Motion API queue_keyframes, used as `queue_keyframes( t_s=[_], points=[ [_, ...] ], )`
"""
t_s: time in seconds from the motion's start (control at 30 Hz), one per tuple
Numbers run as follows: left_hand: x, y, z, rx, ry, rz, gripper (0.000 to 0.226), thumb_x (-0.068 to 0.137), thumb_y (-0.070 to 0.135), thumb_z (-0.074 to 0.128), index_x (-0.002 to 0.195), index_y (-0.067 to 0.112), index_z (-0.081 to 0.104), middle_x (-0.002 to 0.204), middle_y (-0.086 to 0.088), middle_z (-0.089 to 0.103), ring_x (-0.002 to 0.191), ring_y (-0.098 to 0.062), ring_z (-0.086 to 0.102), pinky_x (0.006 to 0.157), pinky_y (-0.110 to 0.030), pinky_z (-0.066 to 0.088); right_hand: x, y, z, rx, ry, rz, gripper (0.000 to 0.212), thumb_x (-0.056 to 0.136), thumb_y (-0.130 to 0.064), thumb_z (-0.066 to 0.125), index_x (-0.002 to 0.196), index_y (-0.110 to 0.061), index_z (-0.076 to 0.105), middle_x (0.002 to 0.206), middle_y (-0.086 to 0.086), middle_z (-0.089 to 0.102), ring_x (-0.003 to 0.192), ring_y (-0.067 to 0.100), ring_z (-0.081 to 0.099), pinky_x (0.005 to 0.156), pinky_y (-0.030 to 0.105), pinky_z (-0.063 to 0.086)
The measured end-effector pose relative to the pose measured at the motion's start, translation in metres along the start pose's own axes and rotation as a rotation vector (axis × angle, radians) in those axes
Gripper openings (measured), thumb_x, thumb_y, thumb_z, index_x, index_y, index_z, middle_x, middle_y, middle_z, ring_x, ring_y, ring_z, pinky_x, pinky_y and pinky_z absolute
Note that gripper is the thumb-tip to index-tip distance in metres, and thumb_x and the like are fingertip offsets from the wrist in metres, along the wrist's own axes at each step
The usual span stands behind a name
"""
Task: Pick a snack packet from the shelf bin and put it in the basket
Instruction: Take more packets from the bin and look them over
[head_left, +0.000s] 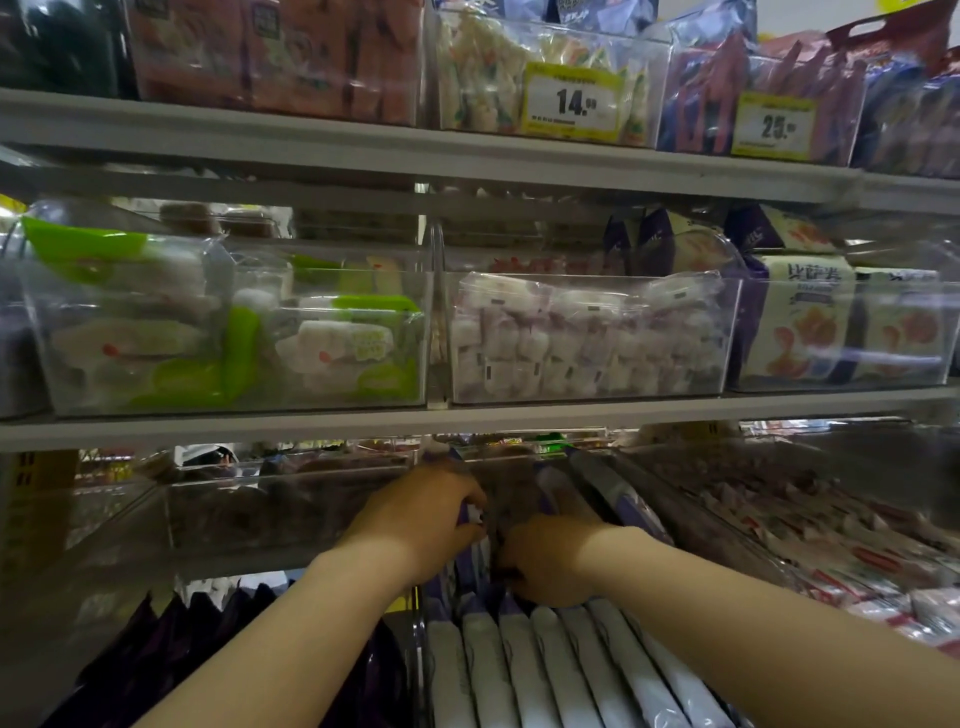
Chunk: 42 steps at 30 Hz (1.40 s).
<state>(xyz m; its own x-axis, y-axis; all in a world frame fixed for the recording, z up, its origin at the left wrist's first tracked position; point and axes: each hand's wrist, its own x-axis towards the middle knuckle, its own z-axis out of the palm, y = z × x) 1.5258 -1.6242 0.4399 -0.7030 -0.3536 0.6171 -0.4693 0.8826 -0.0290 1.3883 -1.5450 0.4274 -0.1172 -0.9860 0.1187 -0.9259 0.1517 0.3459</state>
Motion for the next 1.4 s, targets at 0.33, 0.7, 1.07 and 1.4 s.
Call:
queue_keyframes(
  t_s=[0.33, 0.7, 1.07, 1.4],
  points=[
    [0.0, 0.006, -0.008, 0.131, -0.173, -0.021, 0.041, 0.089, 0.041, 0.06, 0.129, 0.033, 0.057, 0.137, 0.003, 0.05, 0.118, -0.021, 0.054, 0.095, -0.038, 0.05, -0.022, 0.012, -0.01, 0.203, 0.121, -0.08, 0.026, 0.095, -0.026, 0.052, 0.115, -0.02, 0.067, 0.113, 0.004, 0.067, 0.093, 0.022, 0.059, 0.077, 0.025, 0.041],
    [-0.008, 0.038, -0.014, 0.444, -0.096, 0.106, 0.047, 0.092, 0.053, 0.049, 0.135, 0.037, 0.047, 0.141, 0.005, 0.044, 0.132, -0.023, 0.039, 0.111, -0.04, 0.026, -0.07, 0.064, 0.007, -0.146, 0.436, 0.127, 0.057, 0.097, -0.033, 0.043, 0.15, -0.027, 0.025, 0.154, -0.003, 0.036, 0.145, 0.022, 0.023, 0.117, 0.036, 0.0],
    [0.019, 0.052, 0.023, 0.36, -0.165, 0.189, 0.036, 0.095, 0.038, 0.046, 0.13, 0.035, 0.056, 0.144, 0.004, 0.049, 0.131, -0.026, 0.043, 0.106, -0.036, 0.037, -0.058, 0.059, 0.01, -0.457, 0.258, 0.04, 0.038, 0.098, -0.004, 0.034, 0.13, 0.0, 0.053, 0.133, 0.021, 0.055, 0.131, 0.041, 0.043, 0.097, 0.052, 0.038],
    [0.015, 0.048, 0.024, 0.408, -0.128, 0.136, 0.034, 0.096, 0.047, 0.044, 0.127, 0.04, 0.057, 0.133, 0.003, 0.059, 0.122, -0.025, 0.054, 0.096, -0.035, 0.043, -0.027, 0.055, -0.004, -0.065, 0.098, 0.02, 0.027, 0.088, -0.038, 0.058, 0.107, -0.025, 0.071, 0.111, 0.003, 0.069, 0.101, 0.027, 0.063, 0.072, 0.028, 0.041]
  ],
)
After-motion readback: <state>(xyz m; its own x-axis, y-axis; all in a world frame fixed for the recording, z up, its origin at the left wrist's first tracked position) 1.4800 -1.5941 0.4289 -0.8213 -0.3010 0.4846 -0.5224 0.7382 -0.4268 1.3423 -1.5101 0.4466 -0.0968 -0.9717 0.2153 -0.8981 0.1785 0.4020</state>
